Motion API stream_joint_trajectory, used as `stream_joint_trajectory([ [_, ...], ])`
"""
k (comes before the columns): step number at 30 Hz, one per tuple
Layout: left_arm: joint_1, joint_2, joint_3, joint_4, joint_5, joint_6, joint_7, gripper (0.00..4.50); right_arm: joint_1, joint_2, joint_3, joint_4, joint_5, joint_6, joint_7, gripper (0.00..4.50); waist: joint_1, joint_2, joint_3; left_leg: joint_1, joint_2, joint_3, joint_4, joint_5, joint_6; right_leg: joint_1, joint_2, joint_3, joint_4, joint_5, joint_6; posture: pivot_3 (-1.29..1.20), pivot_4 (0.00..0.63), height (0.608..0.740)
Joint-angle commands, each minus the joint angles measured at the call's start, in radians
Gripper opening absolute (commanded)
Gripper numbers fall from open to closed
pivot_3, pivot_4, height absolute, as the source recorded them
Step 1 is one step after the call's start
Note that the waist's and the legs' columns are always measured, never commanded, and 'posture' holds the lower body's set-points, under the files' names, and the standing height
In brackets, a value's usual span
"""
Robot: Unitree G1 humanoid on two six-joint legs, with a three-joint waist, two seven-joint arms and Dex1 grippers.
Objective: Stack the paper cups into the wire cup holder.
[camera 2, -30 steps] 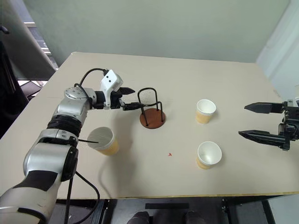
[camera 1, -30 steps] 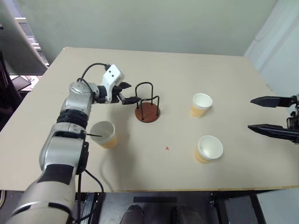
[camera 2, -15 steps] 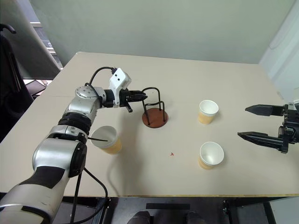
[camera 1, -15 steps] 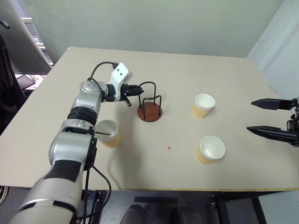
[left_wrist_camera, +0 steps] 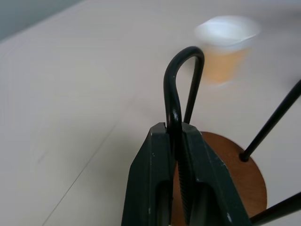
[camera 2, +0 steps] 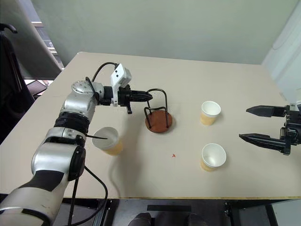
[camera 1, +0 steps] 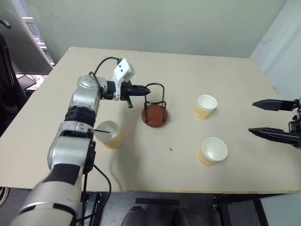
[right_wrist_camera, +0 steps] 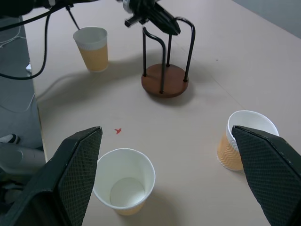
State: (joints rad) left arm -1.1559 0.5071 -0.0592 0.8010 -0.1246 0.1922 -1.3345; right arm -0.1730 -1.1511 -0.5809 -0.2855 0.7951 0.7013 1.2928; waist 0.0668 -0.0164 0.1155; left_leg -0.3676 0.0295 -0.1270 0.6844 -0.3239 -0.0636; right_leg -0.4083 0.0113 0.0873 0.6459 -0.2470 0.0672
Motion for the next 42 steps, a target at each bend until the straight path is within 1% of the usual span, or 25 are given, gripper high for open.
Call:
stream_joint_trajectory([
  [1, 0.066, 0.025, -0.013, -0.298, -0.082, 0.163, -0.066, 0.02, -0.02, -0.015, -0.016, -0.008, 0.005, -0.023, 0.001, 4.5, 0.0, 0.0, 0.0, 0.0, 0.0, 0.0, 0.0, 0.0, 0.0, 0.0, 0.0, 0.0, 0.0, 0.0, 0.0, 0.0, 0.15, 0.74],
  [4, 0.15, 0.027, -0.052, -0.517, -0.106, 0.305, -0.036, 0.02, -0.028, -0.011, 0.001, -0.004, 0.003, -0.032, -0.002, 4.5, 0.0, 0.0, 0.0, 0.001, 0.001, 0.0, 0.001, 0.0, 0.0, 0.0, 0.0, 0.0, 0.0, 0.0, 0.001, 0.0, 0.15, 0.74],
  [7, 0.234, 0.017, -0.086, -0.675, -0.109, 0.415, 0.037, 0.02, -0.036, -0.009, 0.012, -0.004, 0.004, -0.035, -0.004, 4.5, 0.001, 0.0, 0.0, 0.001, 0.0, 0.0, 0.002, 0.0, 0.0, 0.001, -0.001, 0.0, -0.001, 0.0, 0.001, 0.0, 0.15, 0.74],
  [13, 0.372, -0.05, -0.125, -0.893, -0.125, 0.622, 0.225, 0.02, -0.034, -0.005, 0.019, -0.015, 0.01, -0.034, -0.008, 4.5, 0.0, 0.001, 0.0, 0.003, 0.001, 0.0, 0.007, -0.001, 0.001, 0.003, -0.001, 0.001, 0.001, 0.001, 0.002, 0.0, 0.15, 0.74],
  [15, 0.412, -0.043, -0.136, -0.965, -0.14, 0.677, 0.25, 0.02, -0.033, -0.007, 0.02, -0.016, 0.012, -0.033, -0.005, 4.5, 0.0, 0.001, 0.0, 0.004, 0.001, 0.001, 0.008, -0.001, 0.001, 0.004, -0.001, 0.001, 0.001, 0.001, 0.002, 0.0, 0.15, 0.74],
  [18, 0.46, -0.009, -0.132, -1.063, -0.176, 0.737, 0.271, 0.02, -0.03, -0.01, 0.021, -0.018, 0.016, -0.032, 0.004, 4.5, 0.0, 0.001, 0.0, 0.007, 0.001, 0.0, 0.008, -0.001, 0.002, 0.007, 0.0, 0.001, 0.0, 0.001, 0.002, 0.0, 0.15, 0.74],
  [24, 0.507, 0.074, -0.122, -1.131, -0.226, 0.761, 0.285, 0.02, -0.041, -0.003, 0.054, -0.017, 0.014, -0.043, 0.009, 4.5, -0.002, 0.001, 0.0, 0.016, 0.001, 0.001, 0.006, -0.002, 0.003, 0.015, 0.0, 0.002, 0.0, 0.001, 0.002, 0.0, 0.15, 0.74],
  [27, 0.515, 0.104, -0.13, -1.131, -0.236, 0.746, 0.297, 0.02, -0.055, -0.005, 0.072, -0.006, 0.013, -0.051, 0.013, 4.5, -0.003, 0.001, 0.0, 0.021, 0.0, 0.001, 0.005, -0.002, 0.004, 0.019, 0.0, 0.002, -0.001, 0.0, 0.001, 0.0, 0.15, 0.74],
  [33, 0.539, 0.095, -0.162, -1.124, -0.239, 0.739, 0.354, 0.02, -0.081, -0.003, 0.101, 0.002, 0.013, -0.059, 0.016, 4.5, -0.002, 0.001, 0.0, 0.021, 0.0, 0.001, 0.005, -0.002, 0.004, 0.021, 0.0, 0.002, -0.001, 0.0, 0.001, 0.0, 0.15, 0.74],
  [37, 0.536, 0.067, -0.174, -1.118, -0.24, 0.765, 0.407, 0.02, -0.08, 0.0, 0.106, -0.001, 0.013, -0.061, 0.014, 4.5, 0.0, 0.001, -0.001, 0.022, -0.001, 0.0, 0.005, -0.002, 0.004, 0.022, -0.001, 0.002, -0.001, 0.0, 0.0, 0.0, 0.15, 0.74],
  [41, 0.53, 0.059, -0.179, -1.122, -0.248, 0.776, 0.426, 0.02, -0.077, 0.004, 0.108, -0.01, 0.018, -0.059, 0.007, 4.5, 0.001, 0.001, -0.001, 0.026, -0.001, 0.0, 0.005, -0.003, 0.005, 0.027, -0.001, 0.002, -0.002, -0.001, -0.001, 0.0, 0.15, 0.74],
  [42, 0.53, 0.063, -0.179, -1.125, -0.248, 0.779, 0.431, 0.3, -0.076, 0.005, 0.108, -0.012, 0.018, -0.058, 0.006, 4.5, 0.001, 0.001, -0.001, 0.027, -0.001, 0.001, 0.004, -0.003, 0.005, 0.028, -0.001, 0.002, -0.002, -0.001, -0.002, 0.0, 0.15, 0.74],
])
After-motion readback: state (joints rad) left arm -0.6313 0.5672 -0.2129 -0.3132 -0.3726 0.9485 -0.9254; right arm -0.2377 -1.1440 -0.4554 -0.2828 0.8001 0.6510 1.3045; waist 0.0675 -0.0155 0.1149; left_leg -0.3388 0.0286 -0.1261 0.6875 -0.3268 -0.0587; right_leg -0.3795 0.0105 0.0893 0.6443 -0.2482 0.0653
